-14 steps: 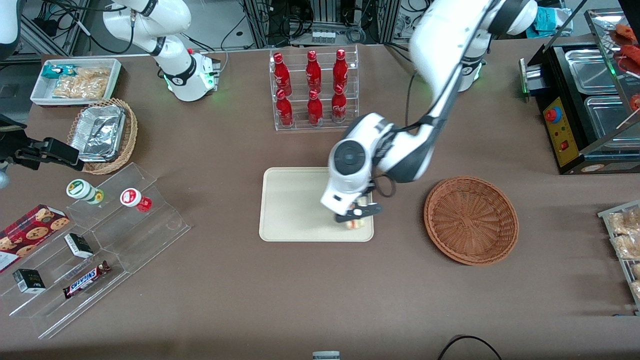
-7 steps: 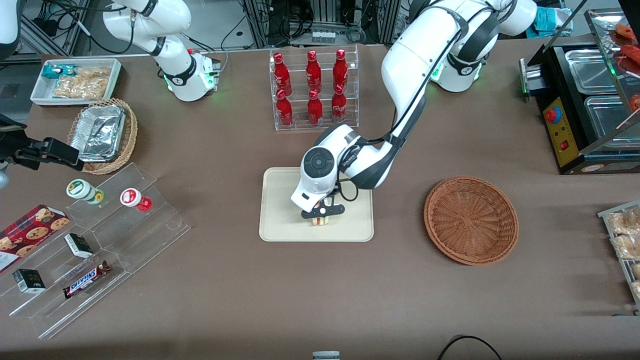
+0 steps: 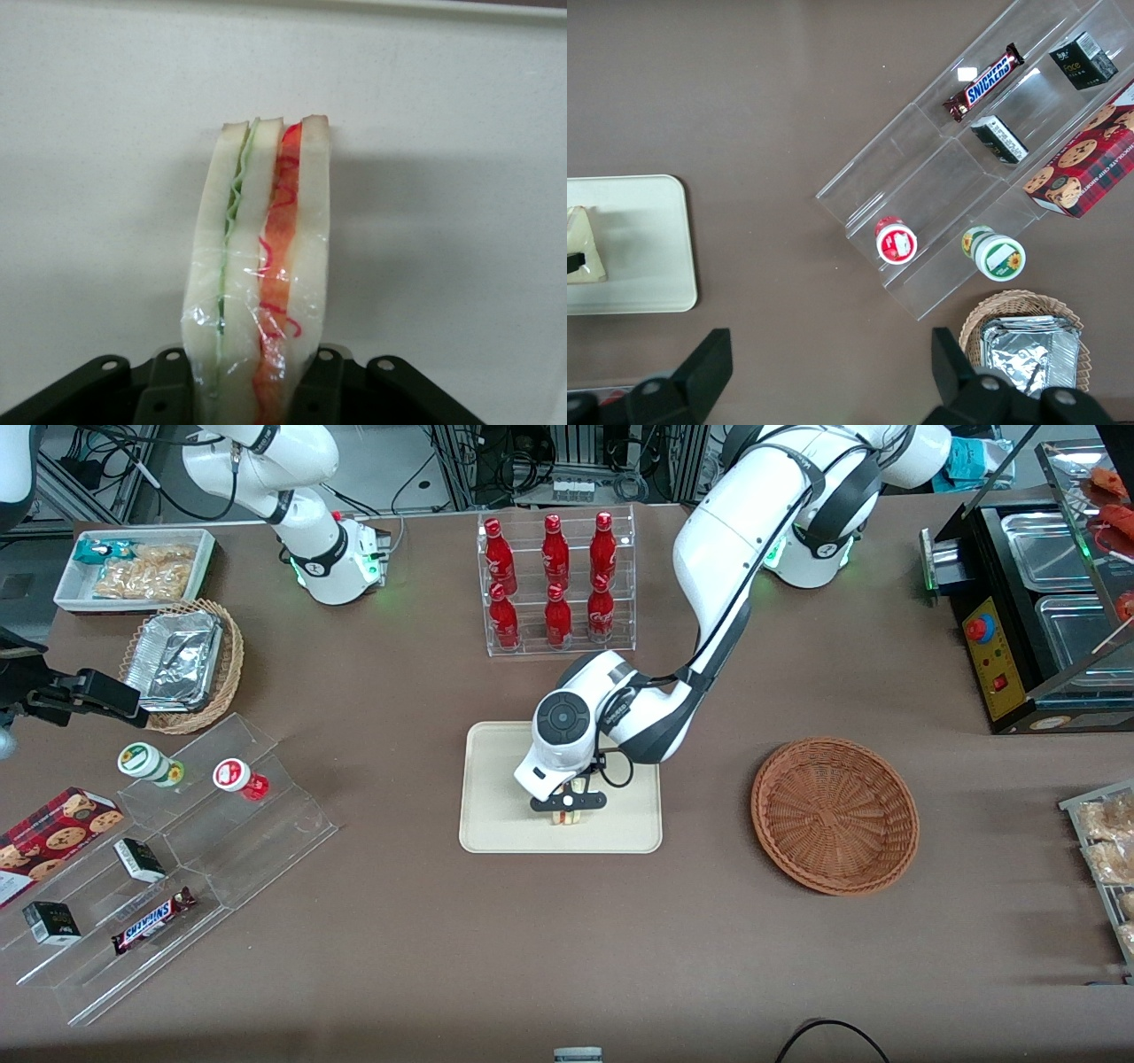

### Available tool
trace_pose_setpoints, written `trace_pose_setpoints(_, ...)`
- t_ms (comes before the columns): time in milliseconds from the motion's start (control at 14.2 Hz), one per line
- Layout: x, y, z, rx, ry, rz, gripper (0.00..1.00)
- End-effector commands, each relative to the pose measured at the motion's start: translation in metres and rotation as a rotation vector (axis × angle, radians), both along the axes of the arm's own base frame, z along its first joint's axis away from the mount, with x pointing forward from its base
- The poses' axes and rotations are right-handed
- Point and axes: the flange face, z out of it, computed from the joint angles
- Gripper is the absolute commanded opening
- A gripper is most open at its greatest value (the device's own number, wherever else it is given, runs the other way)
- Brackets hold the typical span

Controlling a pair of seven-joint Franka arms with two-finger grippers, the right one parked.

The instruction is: Place sandwich from basket to tray

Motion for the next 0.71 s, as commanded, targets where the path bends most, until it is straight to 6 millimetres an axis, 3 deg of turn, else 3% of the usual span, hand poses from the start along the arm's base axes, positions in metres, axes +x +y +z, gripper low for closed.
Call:
trace_pose_setpoints(0,0.005,-0.005,0.030,-0.019,-0.026,0.010,1.00)
trace_pose_setpoints(71,0.007,-0.001,0.043,-0.017,-0.030,0.013,1.00)
trace_pose_setpoints(212,0.009,0.014,0.093,0.001,-0.036,0.015,1.00)
trace_pose_setpoints(353,0.014,0.046,0.148,0.016,-0.054,0.028,1.00)
trace_pose_setpoints(424,0.022,0.070,0.175,0.008,-0.073,0.052,1.00)
trace_pose_setpoints(635,0.035,0.143,0.224,0.025,-0.057,0.008,1.00)
